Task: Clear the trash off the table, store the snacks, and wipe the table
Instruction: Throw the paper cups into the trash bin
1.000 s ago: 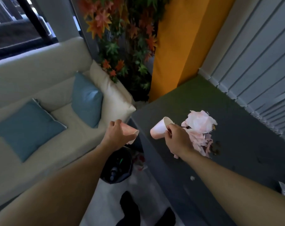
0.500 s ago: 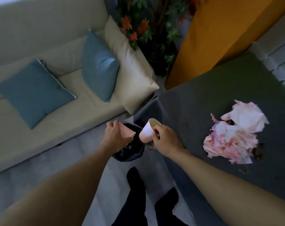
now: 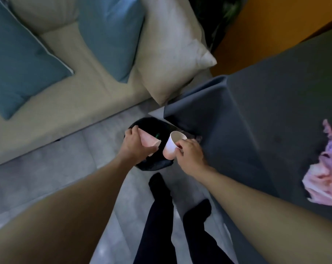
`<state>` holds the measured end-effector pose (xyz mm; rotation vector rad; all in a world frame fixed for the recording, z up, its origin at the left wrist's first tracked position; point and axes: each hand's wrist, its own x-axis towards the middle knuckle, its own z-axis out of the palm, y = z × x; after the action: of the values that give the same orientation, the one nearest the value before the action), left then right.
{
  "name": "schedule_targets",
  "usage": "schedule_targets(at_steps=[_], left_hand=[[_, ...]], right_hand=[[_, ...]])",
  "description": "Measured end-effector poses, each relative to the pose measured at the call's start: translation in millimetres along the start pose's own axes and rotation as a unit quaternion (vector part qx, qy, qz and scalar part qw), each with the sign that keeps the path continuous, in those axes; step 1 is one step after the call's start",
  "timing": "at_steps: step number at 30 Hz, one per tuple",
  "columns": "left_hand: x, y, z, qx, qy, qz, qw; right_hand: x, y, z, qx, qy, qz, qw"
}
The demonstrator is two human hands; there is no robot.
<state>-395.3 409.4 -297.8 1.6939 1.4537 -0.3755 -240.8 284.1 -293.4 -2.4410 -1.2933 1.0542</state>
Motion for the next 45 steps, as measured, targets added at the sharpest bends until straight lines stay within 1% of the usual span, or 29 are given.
schedule_targets(at_steps=[5, 9, 13, 17, 21, 24, 28, 33, 38, 41, 45], left_hand=[[23.0, -19.9, 10.8, 0.015, -0.018, 0.023, 0.999], [19.9, -27.9, 7.6, 0.054, -0.03, 0.041, 0.997], [7.7, -21.3, -8.1, 0.089, -0.035, 0.062, 0.993], [-11.9, -1.4, -34.5, 0.129, -0.011, 0.113, 0.985], [-35.8, 26.1, -63.1, 0.181, 0.013, 0.124, 0.976], [-55.0, 46.5, -83.5, 0.203, 0.032, 0.147, 0.968], [-89.5, 79.6, -106.2, 0.215, 0.062, 0.176, 0.959], [-124.6, 128.4, -129.6, 0.22, 0.077, 0.219, 0.947], [-155.4, 183.0, -137.5, 0.244, 0.105, 0.273, 0.925], [-173.4, 217.5, -129.1, 0.258, 0.102, 0.303, 0.912], [-190.8, 262.7, -104.0, 0.257, 0.094, 0.34, 0.899]], right_hand=[[16.6, 7.0, 27.6, -0.007, -0.037, -0.018, 0.999], [11.0, 6.8, 25.5, -0.013, -0.057, 0.0, 0.998], [3.9, 0.9, 7.1, -0.021, -0.053, 0.014, 0.998], [-4.8, -15.3, -23.6, -0.035, -0.034, -0.001, 0.999], [-18.1, -37.9, -61.5, -0.064, -0.031, -0.015, 0.997], [-29.6, -53.4, -92.1, -0.072, -0.016, -0.034, 0.997], [-50.0, -68.5, -133.4, -0.051, 0.017, -0.043, 0.998], [-81.3, -71.0, -185.5, -0.039, 0.065, -0.048, 0.996], [-116.1, -51.6, -235.8, -0.034, 0.124, -0.021, 0.991], [-136.8, -32.1, -258.3, -0.045, 0.161, 0.007, 0.986], [-167.5, 5.0, -286.4, -0.031, 0.184, 0.036, 0.982]])
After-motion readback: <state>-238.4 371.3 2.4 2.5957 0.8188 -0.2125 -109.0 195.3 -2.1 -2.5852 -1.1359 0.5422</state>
